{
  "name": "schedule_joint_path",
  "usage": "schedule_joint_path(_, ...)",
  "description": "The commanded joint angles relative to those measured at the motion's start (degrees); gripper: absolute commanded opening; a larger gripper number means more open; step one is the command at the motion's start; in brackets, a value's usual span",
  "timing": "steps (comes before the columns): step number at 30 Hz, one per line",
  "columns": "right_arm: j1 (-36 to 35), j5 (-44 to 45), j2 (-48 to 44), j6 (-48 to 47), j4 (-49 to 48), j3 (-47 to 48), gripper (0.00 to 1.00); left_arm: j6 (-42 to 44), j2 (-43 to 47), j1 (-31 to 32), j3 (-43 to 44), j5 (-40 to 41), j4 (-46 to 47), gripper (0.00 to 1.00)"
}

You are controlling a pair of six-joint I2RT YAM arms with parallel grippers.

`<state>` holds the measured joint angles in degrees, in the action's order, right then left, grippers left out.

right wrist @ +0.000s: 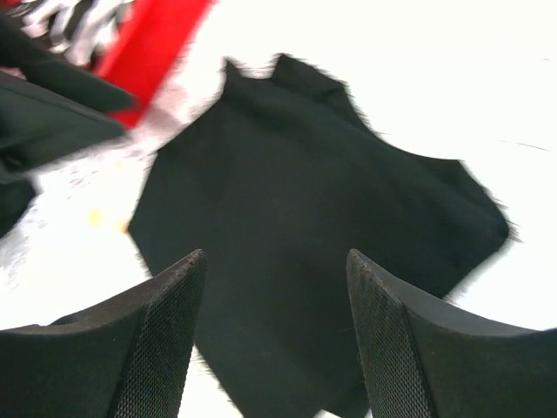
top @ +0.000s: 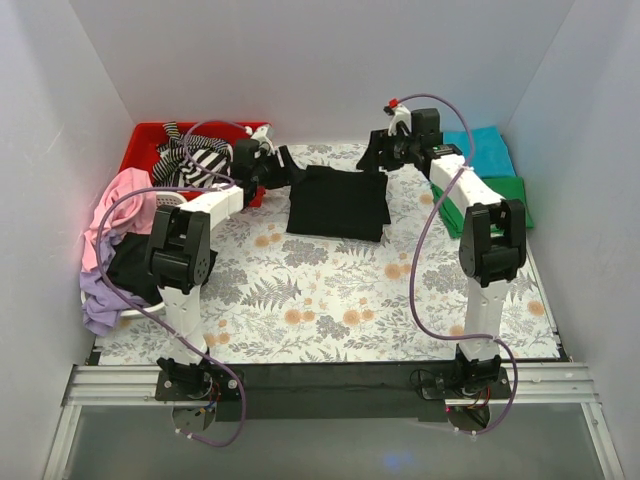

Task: Fold and stack the t-shirts
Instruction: Fold the tshirt

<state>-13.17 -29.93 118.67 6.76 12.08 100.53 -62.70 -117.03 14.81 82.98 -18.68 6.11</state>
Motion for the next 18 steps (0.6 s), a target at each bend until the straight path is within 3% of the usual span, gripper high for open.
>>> schedule_joint_path(1,-3.3,-5.7,0.2,1.1,-0.6,-3.0,0.71,-1.1,-1.0,2.7,2.2,-11.2,-5.7,0.58)
schedule_joint_path(7,-6.2,-5.3,1.7,1.3,-0.8,-7.2,0.7,-3.0,-4.4,3.7,-0.2,-12.6,-8.7,0.57)
schedule_joint_path(14,-6.3,1.4,3.3,0.7,-0.2,-13.5,0.7,-0.5,-8.0,3.8,-0.5,-0.2,-16.1,0.56)
schedule_joint_path(18,-6.2,2.9,1.6,0.9,1.2,-18.3,0.7,-0.2,-4.8,4.4,-5.2,3.6,-16.8,0.55)
